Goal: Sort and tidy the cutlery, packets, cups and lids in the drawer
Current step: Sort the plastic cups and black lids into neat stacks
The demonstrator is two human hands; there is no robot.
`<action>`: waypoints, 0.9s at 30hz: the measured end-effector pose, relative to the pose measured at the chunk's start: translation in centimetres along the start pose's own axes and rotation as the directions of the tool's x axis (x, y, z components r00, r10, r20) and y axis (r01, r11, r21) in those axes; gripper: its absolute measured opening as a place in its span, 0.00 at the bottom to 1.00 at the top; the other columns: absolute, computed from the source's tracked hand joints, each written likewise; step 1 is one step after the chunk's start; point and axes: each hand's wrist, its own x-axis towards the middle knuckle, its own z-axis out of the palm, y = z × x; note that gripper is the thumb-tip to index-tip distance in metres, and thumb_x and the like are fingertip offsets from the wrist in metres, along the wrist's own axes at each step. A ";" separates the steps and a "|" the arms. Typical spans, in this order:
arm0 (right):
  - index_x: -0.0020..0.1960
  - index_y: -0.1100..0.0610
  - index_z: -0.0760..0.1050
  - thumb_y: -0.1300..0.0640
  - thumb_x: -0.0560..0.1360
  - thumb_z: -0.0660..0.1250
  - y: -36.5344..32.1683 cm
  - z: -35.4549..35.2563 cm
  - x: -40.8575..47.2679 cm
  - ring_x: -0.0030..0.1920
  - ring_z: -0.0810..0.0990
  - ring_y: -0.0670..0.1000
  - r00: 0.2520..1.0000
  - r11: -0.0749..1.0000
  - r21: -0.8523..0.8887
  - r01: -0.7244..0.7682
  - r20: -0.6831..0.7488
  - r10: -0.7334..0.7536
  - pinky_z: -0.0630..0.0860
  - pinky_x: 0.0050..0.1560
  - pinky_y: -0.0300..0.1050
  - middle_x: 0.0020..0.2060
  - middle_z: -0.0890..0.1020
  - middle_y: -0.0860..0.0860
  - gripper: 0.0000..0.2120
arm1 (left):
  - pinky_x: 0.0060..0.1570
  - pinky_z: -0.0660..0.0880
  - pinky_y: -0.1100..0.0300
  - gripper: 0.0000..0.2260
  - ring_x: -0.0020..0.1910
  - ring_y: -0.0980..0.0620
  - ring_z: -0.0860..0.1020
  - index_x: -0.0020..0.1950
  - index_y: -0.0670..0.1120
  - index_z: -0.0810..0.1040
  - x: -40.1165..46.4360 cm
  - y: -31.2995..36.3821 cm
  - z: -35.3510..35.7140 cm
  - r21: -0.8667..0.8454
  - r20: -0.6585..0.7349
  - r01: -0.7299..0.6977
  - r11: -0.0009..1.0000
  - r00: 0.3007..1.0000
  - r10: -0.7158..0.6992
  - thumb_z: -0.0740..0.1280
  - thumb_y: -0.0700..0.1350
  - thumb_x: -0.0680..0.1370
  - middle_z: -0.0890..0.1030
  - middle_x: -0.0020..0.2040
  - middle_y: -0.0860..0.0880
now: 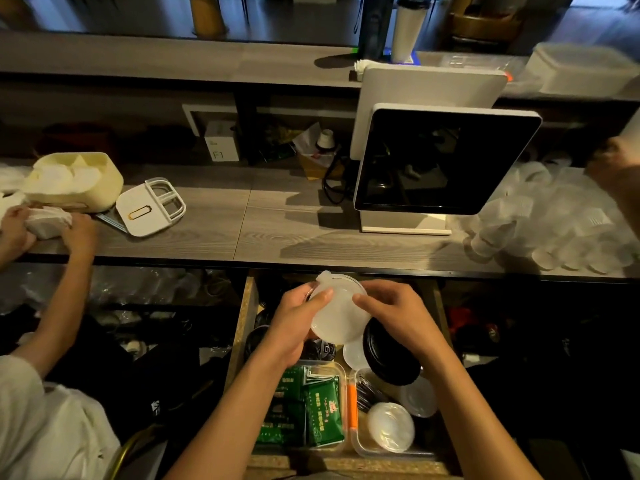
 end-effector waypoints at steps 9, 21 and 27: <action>0.50 0.53 0.85 0.51 0.76 0.71 0.9 0.1 0.1 0.46 0.85 0.48 0.994 0.976 0.195 -0.100 0.050 0.092 0.81 0.55 0.52 0.43 0.86 0.48 0.08 | 0.46 0.79 0.59 0.07 0.51 0.52 0.83 0.57 0.50 0.81 -0.3 0.3 0.5 0.106 0.059 -0.096 0.990 0.994 0.090 0.68 0.42 0.80 0.85 0.51 0.49; 0.41 0.57 0.83 0.55 0.76 0.71 4.4 1.8 0.5 0.43 0.84 0.58 0.955 0.906 0.307 -0.292 0.044 0.293 0.79 0.47 0.49 0.39 0.85 0.58 0.08 | 0.55 0.78 0.50 0.25 0.63 0.40 0.78 0.70 0.43 0.73 0.7 -4.2 1.6 -0.525 0.009 0.162 0.836 0.983 -0.185 0.70 0.43 0.73 0.80 0.64 0.39; 0.45 0.56 0.84 0.46 0.77 0.67 8.7 3.0 -0.1 0.46 0.85 0.51 0.933 0.907 0.222 -0.359 0.111 0.342 0.79 0.49 0.42 0.41 0.86 0.53 0.14 | 0.44 0.80 0.51 0.16 0.55 0.42 0.82 0.65 0.43 0.73 2.6 -8.8 3.0 -0.465 -0.184 0.241 0.852 0.915 -0.359 0.69 0.37 0.78 0.81 0.60 0.40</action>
